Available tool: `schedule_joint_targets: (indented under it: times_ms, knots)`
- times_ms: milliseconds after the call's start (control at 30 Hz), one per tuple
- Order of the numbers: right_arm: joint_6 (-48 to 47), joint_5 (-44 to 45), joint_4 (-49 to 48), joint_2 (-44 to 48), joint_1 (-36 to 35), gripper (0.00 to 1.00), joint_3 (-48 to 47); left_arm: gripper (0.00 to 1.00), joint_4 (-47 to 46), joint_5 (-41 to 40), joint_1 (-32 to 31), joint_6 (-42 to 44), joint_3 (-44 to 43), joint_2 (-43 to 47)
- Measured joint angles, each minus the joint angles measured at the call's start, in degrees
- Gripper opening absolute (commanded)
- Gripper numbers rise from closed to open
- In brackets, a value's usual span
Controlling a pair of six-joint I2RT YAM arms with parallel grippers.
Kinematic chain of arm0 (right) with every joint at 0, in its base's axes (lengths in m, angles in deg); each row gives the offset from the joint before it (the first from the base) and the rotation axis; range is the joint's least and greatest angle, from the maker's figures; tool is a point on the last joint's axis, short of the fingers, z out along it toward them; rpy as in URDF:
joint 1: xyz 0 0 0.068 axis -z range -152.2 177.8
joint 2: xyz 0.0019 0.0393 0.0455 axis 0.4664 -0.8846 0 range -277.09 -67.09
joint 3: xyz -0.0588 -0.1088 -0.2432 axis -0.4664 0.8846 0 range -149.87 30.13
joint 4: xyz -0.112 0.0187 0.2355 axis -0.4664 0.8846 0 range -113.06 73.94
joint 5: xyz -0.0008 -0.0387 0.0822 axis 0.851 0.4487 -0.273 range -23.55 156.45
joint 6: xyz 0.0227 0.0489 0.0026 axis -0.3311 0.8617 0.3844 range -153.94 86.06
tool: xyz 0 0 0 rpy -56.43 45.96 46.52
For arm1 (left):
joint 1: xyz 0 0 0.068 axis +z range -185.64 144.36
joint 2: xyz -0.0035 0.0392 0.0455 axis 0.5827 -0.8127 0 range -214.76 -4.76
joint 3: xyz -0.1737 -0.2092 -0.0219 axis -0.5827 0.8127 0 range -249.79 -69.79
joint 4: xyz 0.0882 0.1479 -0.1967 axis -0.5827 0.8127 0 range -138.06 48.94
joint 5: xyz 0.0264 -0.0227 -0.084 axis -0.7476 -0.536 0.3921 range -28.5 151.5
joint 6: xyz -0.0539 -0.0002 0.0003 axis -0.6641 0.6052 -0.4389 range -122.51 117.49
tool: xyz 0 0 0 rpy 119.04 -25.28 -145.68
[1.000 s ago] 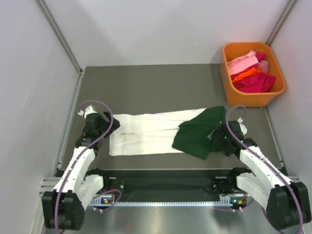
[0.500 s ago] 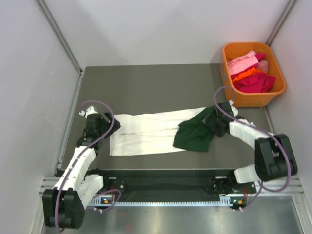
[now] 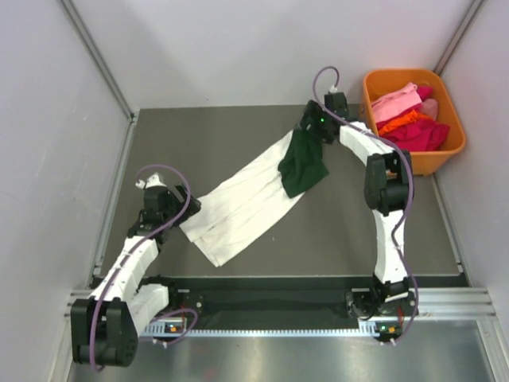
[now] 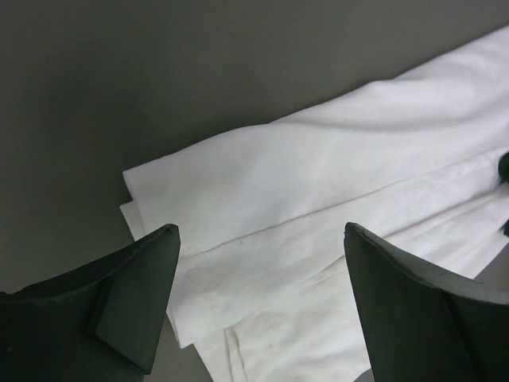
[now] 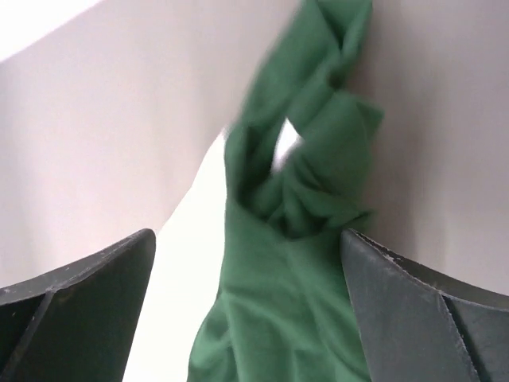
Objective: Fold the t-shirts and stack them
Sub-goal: Fold the tshirt
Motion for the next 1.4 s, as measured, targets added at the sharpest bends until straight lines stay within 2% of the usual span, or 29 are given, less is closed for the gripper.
schedule_joint_targets:
  times_ms: [67,133,233,333,467,633,733,1000,1067,1100,1233,1333,1400]
  knots:
    - [-1.9,-1.1,1.2,-2.1,0.0,1.00,-6.0,0.89,-0.3,0.9,-0.2,0.3,0.1,-0.5]
    - [-3.6,-1.8,1.4,-1.0,0.3,1.00,-6.7,0.89,-0.7,1.5,-0.5,0.7,0.1,-0.7]
    - [-5.1,-3.5,-0.6,3.4,1.1,1.00,-0.7,0.88,-1.2,2.0,-1.9,1.1,0.1,-1.1]
    - [-6.4,-5.5,-1.5,9.0,2.5,0.94,8.3,0.88,-1.3,1.6,-4.9,1.4,0.1,-1.8]
    - [-7.1,-5.9,-2.3,13.7,3.9,0.89,17.0,0.85,0.0,-1.9,-14.1,2.6,-1.3,-3.2]
    - [-7.7,-5.4,-3.1,16.1,4.5,0.82,22.1,0.77,2.0,-5.9,-26.0,4.8,-7.6,-7.0]
    - [-7.7,-5.4,-3.5,16.1,4.8,0.74,22.6,0.75,2.3,-6.4,-30.4,6.4,-11.1,-10.5]
    - [-7.4,-5.4,-5.3,11.8,6.3,0.72,19.7,0.69,5.8,-8.3,-40.5,9.3,-16.3,-22.9]
    - [-7.3,-5.2,-5.4,9.7,6.3,0.70,18.5,0.65,6.6,-8.9,-42.6,9.8,-17.0,-25.0]
    - [-7.1,-5.1,-5.5,8.7,6.3,0.70,18.0,0.60,6.9,-9.3,-43.7,10.0,-17.2,-25.8]
    - [-6.6,-5.0,-5.9,5.4,6.3,0.66,16.2,0.56,8.5,-11.2,-47.2,10.8,-18.1,-27.9]
    - [-6.4,-4.7,-6.3,4.0,6.3,0.59,14.3,0.55,9.4,-12.3,-49.2,11.5,-18.8,-28.7]
    - [-6.0,-4.7,-6.7,2.6,6.3,0.57,13.2,0.55,9.7,-12.8,-50.1,11.7,-19.1,-29.3]
